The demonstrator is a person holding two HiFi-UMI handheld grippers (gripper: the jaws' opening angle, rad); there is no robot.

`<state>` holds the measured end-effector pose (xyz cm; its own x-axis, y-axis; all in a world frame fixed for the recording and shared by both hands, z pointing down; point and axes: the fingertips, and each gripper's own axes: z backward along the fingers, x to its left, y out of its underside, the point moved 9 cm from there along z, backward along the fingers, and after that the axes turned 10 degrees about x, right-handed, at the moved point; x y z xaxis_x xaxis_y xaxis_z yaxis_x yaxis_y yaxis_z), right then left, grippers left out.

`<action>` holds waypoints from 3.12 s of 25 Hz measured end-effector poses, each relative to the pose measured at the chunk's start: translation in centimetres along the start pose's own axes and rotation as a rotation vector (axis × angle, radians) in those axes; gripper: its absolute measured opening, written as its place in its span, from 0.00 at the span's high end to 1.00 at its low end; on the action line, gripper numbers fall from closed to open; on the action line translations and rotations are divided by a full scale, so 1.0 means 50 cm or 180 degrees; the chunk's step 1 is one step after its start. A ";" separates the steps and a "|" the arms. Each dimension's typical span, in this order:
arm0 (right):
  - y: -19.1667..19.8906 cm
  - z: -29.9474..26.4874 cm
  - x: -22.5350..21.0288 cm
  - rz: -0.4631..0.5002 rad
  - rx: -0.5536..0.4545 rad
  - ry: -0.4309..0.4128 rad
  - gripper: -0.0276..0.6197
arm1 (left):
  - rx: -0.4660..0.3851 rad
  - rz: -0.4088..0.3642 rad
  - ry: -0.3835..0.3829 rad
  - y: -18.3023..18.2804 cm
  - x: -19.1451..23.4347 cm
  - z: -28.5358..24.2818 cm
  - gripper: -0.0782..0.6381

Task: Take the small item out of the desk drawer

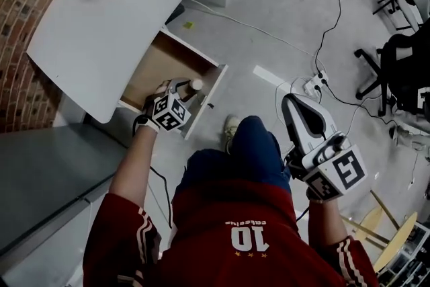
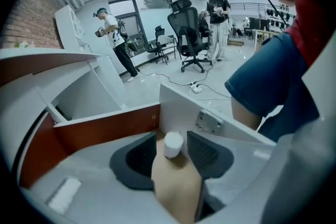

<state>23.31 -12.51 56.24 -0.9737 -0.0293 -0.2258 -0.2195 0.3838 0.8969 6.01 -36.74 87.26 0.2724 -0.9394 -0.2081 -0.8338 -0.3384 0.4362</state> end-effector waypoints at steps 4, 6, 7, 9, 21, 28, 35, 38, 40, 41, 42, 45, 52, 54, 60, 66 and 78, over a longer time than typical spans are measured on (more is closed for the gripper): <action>0.027 -0.033 -0.030 0.0023 0.0051 0.0007 0.97 | 0.0203 -0.0288 0.0066 0.022 0.006 -0.072 0.63; 0.037 -0.048 -0.043 0.0016 0.0053 -0.0002 0.97 | 0.0297 -0.0415 0.0119 0.028 0.005 -0.103 0.63; 0.040 -0.054 -0.049 0.0007 0.0055 -0.0004 0.97 | 0.0325 -0.0461 0.0146 0.029 0.005 -0.116 0.63; 0.046 -0.060 -0.058 -0.0018 0.0061 -0.0003 0.97 | 0.0360 -0.0519 0.0191 0.028 0.004 -0.134 0.63; 0.010 -0.035 -0.070 -0.0126 0.0180 0.0022 0.97 | 0.0468 -0.0434 0.0263 -0.009 0.012 -0.119 0.69; -0.086 0.013 -0.037 -0.0214 0.0182 -0.0013 0.97 | 0.0363 -0.0249 0.0265 -0.071 0.032 0.013 0.69; -0.218 0.064 0.011 -0.0176 0.0236 -0.0122 0.97 | 0.0160 0.0066 0.0197 -0.155 0.041 0.178 0.69; -0.275 0.085 0.031 -0.0108 0.0209 -0.0174 0.97 | 0.0047 0.0231 0.0163 -0.186 0.046 0.251 0.69; -0.308 0.097 0.046 -0.0071 0.0185 -0.0224 0.97 | -0.0038 0.0314 0.0122 -0.204 0.051 0.303 0.69; -0.322 0.102 0.055 -0.0043 0.0180 -0.0257 0.97 | -0.0078 0.0344 0.0086 -0.212 0.054 0.330 0.69; -0.337 0.107 0.065 -0.0006 0.0169 -0.0294 0.97 | -0.0121 0.0377 0.0041 -0.219 0.057 0.359 0.69; -0.376 0.118 0.100 0.0143 0.0088 -0.0409 0.97 | -0.0322 0.0582 -0.0111 -0.230 0.066 0.449 0.69; -0.409 0.167 0.227 0.0390 -0.0064 -0.0635 0.97 | -0.0848 0.1133 -0.0377 -0.200 0.013 0.668 0.69; -0.409 0.188 0.267 0.0415 -0.0118 -0.0648 0.97 | -0.0981 0.1212 -0.0466 -0.186 -0.011 0.728 0.69; -0.383 0.259 0.408 0.0512 -0.0255 -0.0683 0.97 | -0.1381 0.1443 -0.0654 -0.141 -0.096 0.885 0.69; -0.357 0.308 0.501 0.0598 -0.0204 -0.0652 0.97 | -0.1648 0.1689 -0.0728 -0.116 -0.168 1.003 0.69; -0.362 0.371 0.587 0.0644 -0.0350 -0.0431 0.97 | -0.2230 0.2277 -0.1151 -0.144 -0.265 1.235 0.69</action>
<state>-0.19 -3.18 26.34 -0.9831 0.1645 -0.0800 -0.0338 0.2664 0.9633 -21.27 -18.46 32.81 -0.4264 -0.8992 0.0987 -0.2497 0.2218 0.9426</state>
